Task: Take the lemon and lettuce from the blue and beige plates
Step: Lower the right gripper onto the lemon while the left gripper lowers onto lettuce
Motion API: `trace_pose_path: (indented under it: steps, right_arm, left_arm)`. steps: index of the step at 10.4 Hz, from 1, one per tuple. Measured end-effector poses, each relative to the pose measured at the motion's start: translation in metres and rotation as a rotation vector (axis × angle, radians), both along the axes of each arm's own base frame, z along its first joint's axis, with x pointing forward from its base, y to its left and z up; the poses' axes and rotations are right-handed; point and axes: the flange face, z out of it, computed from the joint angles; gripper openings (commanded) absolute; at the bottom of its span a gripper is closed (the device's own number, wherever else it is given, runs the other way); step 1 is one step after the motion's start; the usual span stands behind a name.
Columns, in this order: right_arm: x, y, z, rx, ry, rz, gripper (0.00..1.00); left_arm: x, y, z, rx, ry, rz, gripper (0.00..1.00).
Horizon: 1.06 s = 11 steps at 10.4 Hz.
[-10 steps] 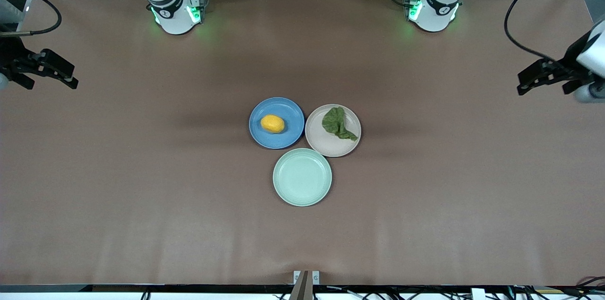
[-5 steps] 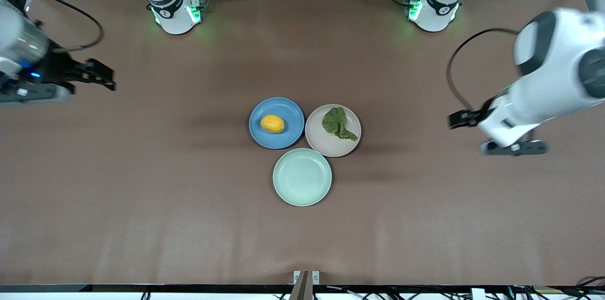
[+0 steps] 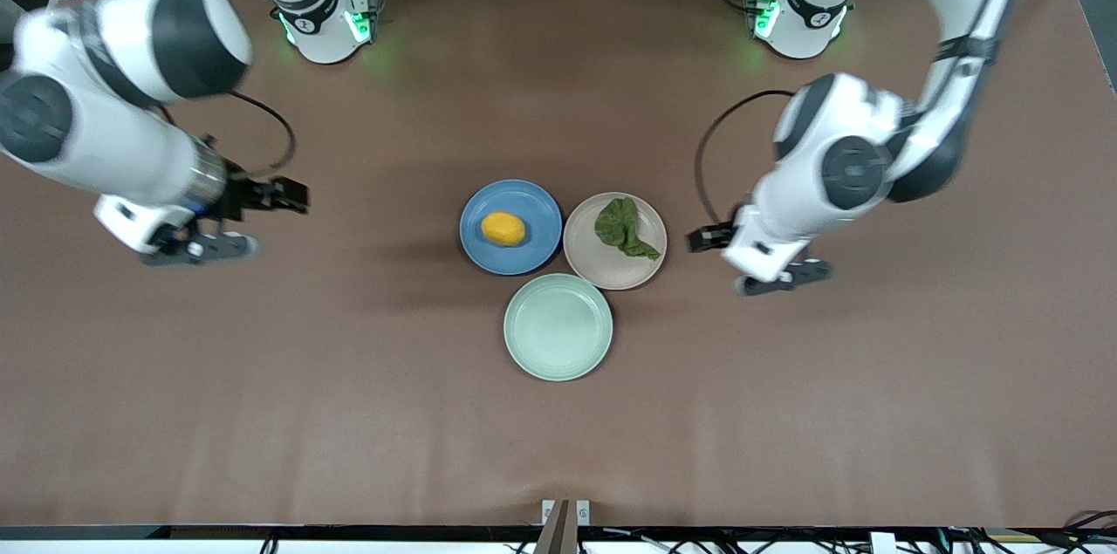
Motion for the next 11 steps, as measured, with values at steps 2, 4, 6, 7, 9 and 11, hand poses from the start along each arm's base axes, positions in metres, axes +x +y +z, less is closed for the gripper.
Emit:
trace_pose_path:
  steps: [2, 4, 6, 7, 9, 11]
  right_arm:
    - [0.002, 0.048, -0.034, -0.012, -0.005, -0.034, 1.0]
    - [-0.008, 0.093, -0.066, -0.021, -0.023, -0.063, 1.0]
    - [-0.022, 0.124, -0.099, -0.033, -0.033, -0.116, 1.0]
    - [-0.03, 0.142, -0.112, -0.041, -0.036, -0.149, 1.0]
    - [-0.048, 0.184, -0.131, -0.055, -0.044, -0.22, 1.0]
    - [-0.063, 0.216, -0.155, -0.068, -0.046, -0.277, 1.0]
  left_arm:
    - [-0.016, -0.043, -0.051, 0.01, 0.021, 0.034, 1.0]
    - [-0.04, -0.08, -0.106, 0.085, 0.045, 0.033, 1.0]
    - [-0.06, -0.104, -0.137, 0.12, 0.066, 0.043, 0.98]
    - [-0.064, -0.109, -0.143, 0.122, 0.072, 0.051, 0.98]
    - [-0.066, -0.112, -0.145, 0.124, 0.076, 0.061, 0.94]
    - [-0.067, -0.113, -0.155, 0.122, 0.083, 0.063, 0.9]
